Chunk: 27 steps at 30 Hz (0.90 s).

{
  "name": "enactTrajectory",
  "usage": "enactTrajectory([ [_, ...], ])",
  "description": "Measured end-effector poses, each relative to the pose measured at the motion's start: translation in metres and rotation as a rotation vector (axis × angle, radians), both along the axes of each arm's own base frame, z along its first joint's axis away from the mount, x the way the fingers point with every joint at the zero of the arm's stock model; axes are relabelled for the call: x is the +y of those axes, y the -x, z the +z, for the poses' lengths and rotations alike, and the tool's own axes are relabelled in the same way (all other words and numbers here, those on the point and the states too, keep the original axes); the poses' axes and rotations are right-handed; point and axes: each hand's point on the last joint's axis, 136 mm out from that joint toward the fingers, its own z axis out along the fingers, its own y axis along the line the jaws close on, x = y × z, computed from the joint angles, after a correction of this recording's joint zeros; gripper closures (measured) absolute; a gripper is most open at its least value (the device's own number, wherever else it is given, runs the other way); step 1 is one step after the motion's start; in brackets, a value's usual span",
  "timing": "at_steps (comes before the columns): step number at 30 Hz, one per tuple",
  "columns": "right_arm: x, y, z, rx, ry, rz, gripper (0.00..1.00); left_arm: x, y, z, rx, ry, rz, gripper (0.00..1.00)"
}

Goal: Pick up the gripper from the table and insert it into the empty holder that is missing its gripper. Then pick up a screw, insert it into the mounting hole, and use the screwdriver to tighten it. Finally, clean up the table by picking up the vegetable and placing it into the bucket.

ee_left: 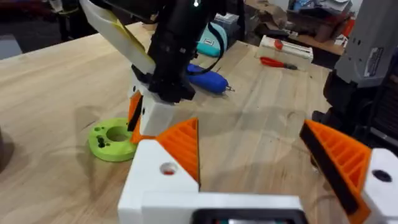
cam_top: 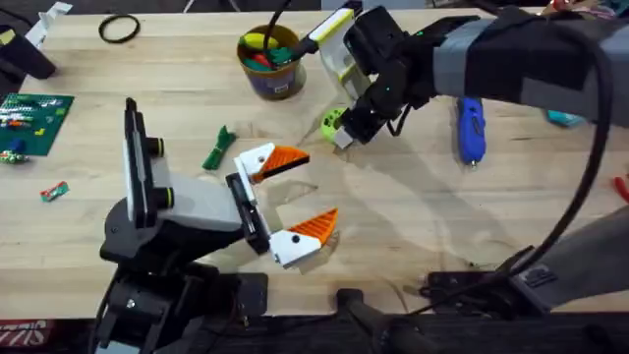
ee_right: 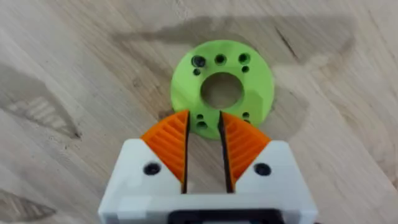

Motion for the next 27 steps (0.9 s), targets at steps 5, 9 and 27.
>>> enactTrajectory([
  [5, 0.005, -0.003, 0.009, -0.009, -0.006, 0.007, 0.688, 0.000, 0.000, 0.000, -0.001, 0.000, 0.000, 0.013],
  [9, 0.019, -0.012, 0.028, -0.049, -0.035, 0.025, 0.688, 0.000, 0.000, 0.000, 0.000, 0.000, 0.000, 0.013],
  [27, 0.043, -0.031, 0.016, -0.141, 0.023, 0.050, 0.688, 0.000, 0.000, 0.000, 0.000, 0.000, 0.000, 0.013],
])
